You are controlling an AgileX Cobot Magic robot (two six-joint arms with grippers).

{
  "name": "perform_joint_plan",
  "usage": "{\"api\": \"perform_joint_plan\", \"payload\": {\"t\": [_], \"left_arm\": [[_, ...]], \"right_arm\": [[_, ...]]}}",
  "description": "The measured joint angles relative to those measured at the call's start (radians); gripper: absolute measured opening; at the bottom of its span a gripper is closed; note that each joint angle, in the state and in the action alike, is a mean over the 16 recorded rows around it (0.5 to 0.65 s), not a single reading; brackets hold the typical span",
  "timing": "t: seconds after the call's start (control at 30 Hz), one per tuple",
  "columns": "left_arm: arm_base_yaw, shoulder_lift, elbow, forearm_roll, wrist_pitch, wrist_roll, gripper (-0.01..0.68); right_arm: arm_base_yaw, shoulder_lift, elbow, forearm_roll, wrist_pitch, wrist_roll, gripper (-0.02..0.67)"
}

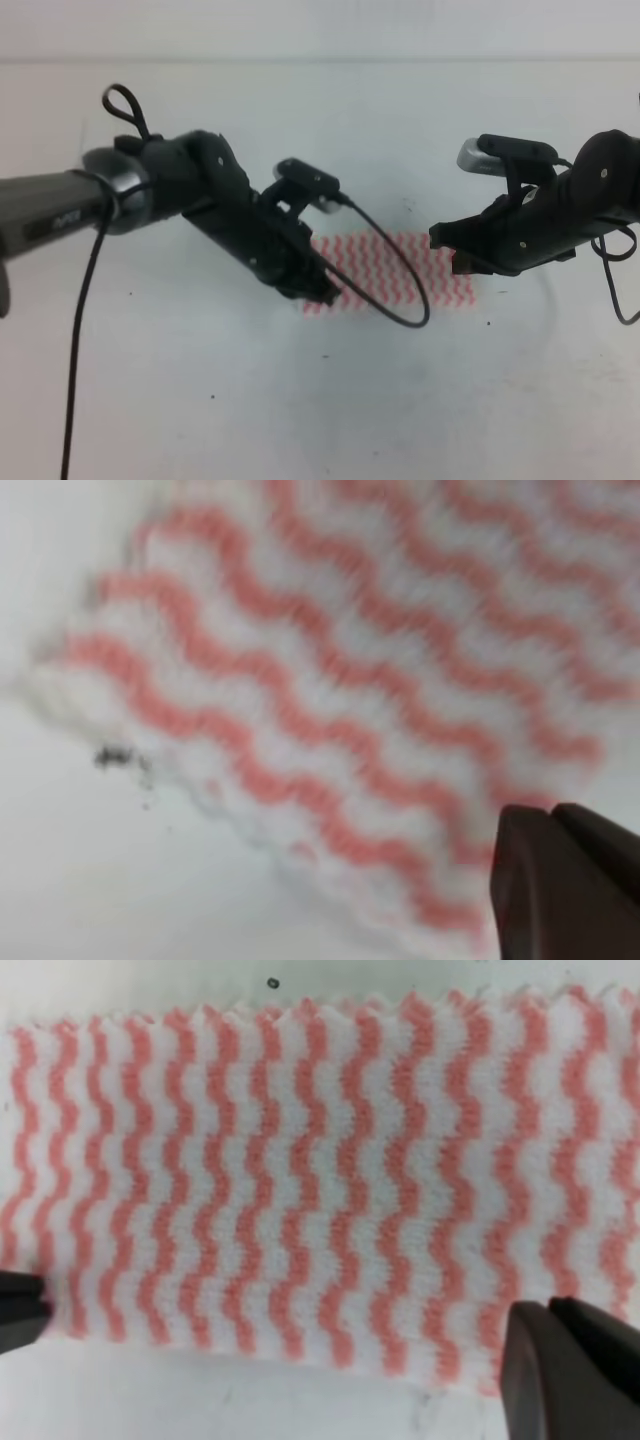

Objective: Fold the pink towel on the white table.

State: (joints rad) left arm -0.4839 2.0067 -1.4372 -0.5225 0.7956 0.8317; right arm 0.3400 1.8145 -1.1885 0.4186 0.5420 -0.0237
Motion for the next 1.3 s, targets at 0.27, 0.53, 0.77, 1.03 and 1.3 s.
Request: {"api": "perform_joint_plan", "payload": {"t": [0.27,0.53,0.77,1.03,1.3], "left_arm": [[-0.001,0.006,-0.013,-0.17,-0.022,0.094,-0.005],[-0.001,0.068,-0.015,-0.327,-0.038,0.187,-0.005],[-0.001,0.108,-0.021,-0.363,-0.034,0.207,-0.006],[0.001,0.088,-0.057,-0.325,-0.016,0.196,-0.006],[0.024,0.045,-0.094,-0.241,0.006,0.134,-0.006]], "right_arm": [[0.0,0.0,0.0,0.001,-0.013,-0.001,-0.018],[0.0,-0.002,0.0,0.003,-0.029,-0.001,-0.018],[0.0,-0.004,0.0,0.004,-0.034,-0.001,-0.018],[0.0,-0.002,0.0,0.003,-0.035,-0.001,-0.018],[-0.006,0.0,0.0,0.001,-0.032,0.005,-0.018]]}}
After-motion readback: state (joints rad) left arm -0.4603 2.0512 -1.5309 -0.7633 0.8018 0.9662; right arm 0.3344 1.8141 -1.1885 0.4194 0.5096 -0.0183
